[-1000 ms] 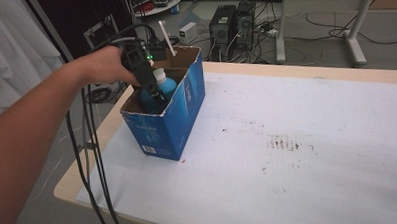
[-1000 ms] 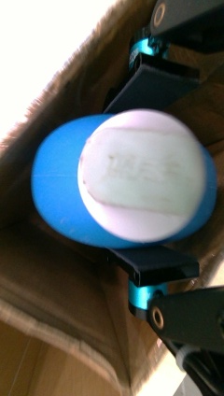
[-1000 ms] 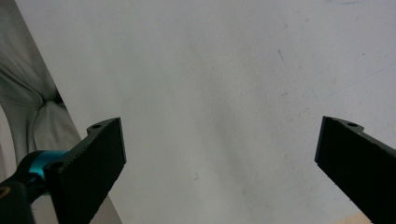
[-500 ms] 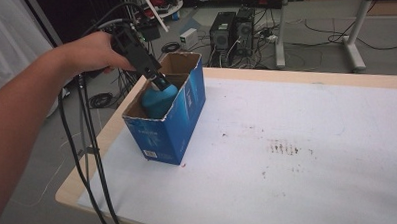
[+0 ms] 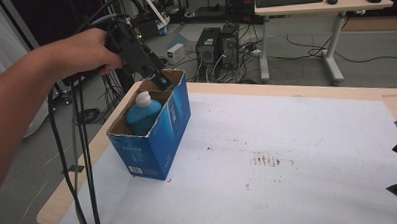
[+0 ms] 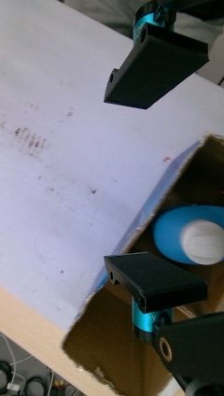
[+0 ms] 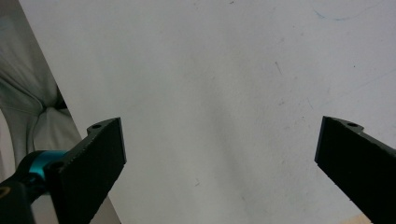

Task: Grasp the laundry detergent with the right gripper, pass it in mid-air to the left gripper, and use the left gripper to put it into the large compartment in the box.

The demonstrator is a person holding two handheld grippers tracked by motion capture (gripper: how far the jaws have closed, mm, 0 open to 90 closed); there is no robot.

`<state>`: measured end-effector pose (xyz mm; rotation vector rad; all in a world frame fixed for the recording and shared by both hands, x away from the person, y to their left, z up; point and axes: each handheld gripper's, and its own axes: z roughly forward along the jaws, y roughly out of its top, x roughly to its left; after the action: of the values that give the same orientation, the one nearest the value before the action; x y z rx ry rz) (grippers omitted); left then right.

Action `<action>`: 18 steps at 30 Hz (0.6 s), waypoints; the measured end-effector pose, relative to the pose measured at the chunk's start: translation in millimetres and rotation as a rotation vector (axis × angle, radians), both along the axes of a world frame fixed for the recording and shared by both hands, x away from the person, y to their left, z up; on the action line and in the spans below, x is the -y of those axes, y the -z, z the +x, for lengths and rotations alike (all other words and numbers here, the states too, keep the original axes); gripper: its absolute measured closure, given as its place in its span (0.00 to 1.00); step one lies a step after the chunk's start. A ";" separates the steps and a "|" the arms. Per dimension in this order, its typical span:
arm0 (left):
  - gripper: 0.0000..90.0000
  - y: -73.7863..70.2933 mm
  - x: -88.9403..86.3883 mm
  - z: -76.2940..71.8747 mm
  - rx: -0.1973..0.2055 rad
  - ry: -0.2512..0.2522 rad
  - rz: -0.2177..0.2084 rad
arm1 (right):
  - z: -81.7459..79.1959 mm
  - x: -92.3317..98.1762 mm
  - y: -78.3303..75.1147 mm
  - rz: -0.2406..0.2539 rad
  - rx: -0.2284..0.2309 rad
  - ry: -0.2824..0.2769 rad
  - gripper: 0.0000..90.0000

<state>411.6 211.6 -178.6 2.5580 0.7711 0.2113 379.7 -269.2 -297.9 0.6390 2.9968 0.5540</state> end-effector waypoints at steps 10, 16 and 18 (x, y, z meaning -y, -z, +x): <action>0.05 4.3 42.0 -0.2 0.000 0.102 0.016 | -4.1 4.3 -4.2 0.018 0.015 0.004 0.01; 0.02 7.5 68.1 -0.4 0.009 0.137 0.100 | -5.1 5.8 -5.9 0.028 0.021 0.006 0.01; 0.02 9.6 76.0 -1.2 0.013 0.158 0.107 | -5.5 5.4 -6.1 0.031 0.026 0.003 0.01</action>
<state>410.4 135.6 -188.1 2.7004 0.5627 0.2232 374.2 -274.7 -291.8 0.6332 2.9683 0.6050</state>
